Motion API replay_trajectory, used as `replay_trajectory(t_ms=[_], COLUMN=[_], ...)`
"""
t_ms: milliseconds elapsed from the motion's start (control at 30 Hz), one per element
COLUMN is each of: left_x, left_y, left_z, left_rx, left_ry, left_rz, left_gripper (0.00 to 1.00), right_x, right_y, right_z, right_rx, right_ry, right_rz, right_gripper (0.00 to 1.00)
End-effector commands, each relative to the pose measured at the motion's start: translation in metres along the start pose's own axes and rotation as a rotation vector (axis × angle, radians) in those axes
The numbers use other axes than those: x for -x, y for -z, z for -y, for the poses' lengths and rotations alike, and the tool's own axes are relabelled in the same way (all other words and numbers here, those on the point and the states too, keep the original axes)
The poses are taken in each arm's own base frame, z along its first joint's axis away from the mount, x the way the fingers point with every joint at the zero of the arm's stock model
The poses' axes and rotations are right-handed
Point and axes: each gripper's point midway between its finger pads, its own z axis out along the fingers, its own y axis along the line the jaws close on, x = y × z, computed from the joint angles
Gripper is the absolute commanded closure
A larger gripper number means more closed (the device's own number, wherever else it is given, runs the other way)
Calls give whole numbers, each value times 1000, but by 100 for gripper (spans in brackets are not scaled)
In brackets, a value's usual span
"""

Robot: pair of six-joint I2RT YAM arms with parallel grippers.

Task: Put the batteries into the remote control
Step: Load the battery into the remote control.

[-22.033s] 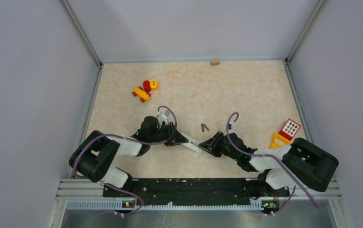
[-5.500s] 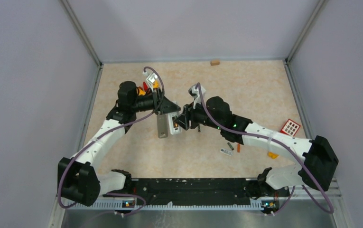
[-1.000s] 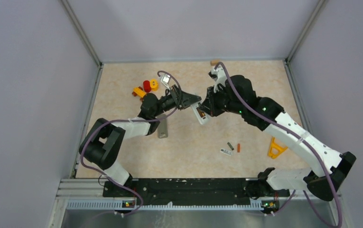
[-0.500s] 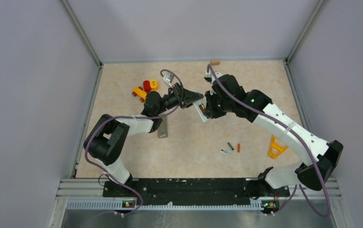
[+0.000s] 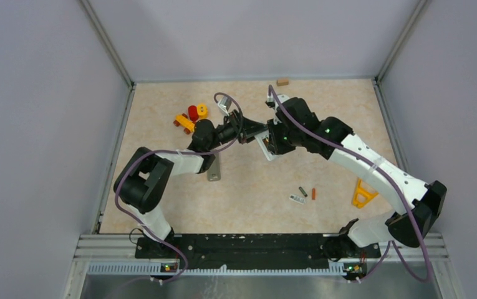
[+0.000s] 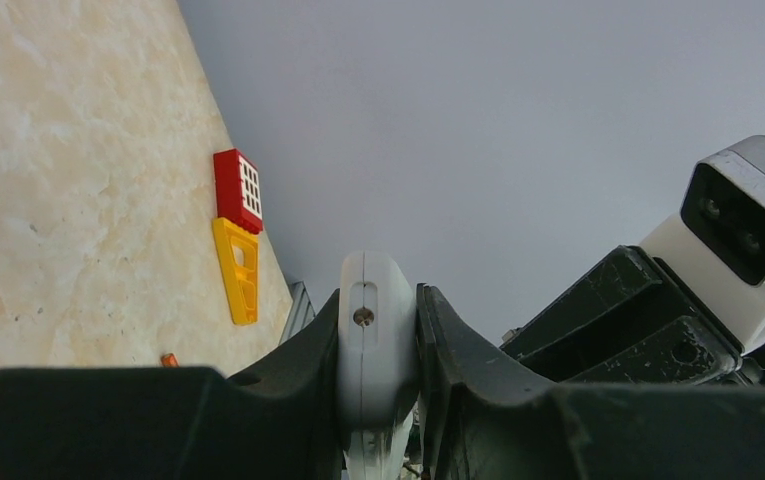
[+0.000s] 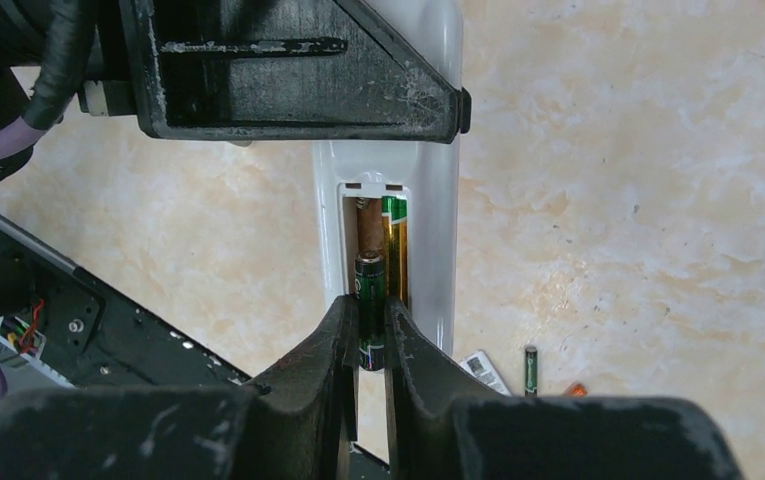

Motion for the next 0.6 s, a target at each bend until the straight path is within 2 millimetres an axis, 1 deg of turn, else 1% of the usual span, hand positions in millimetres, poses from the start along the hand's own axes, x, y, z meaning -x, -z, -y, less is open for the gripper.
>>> replay_trajectory(t_ms=[0,133,267,400,567], left_x=[1,-1,-2,-2,-2], left_y=[-8,-9,-9,-9,-9], left_z=[20,16,14,15,13], left_rx=[-66,-55,-51,-56,-54], left_ry=[-12,-2,5,5,5], left_rz=[-15,-25,-27,-28,-28], left_gripper=[100,100,100,100,100], right_x=[13,12,10,7,10], right_y=[0,-4,-7,-9,-3], right_z=[-6,-4,-3,-2,-3], right_rx=[14,3,-5,-13,-11], right_ry=[21,19,19,14,-5], right_rz=[52,51,40,23,35], right_gripper=[87,90,90,85,72])
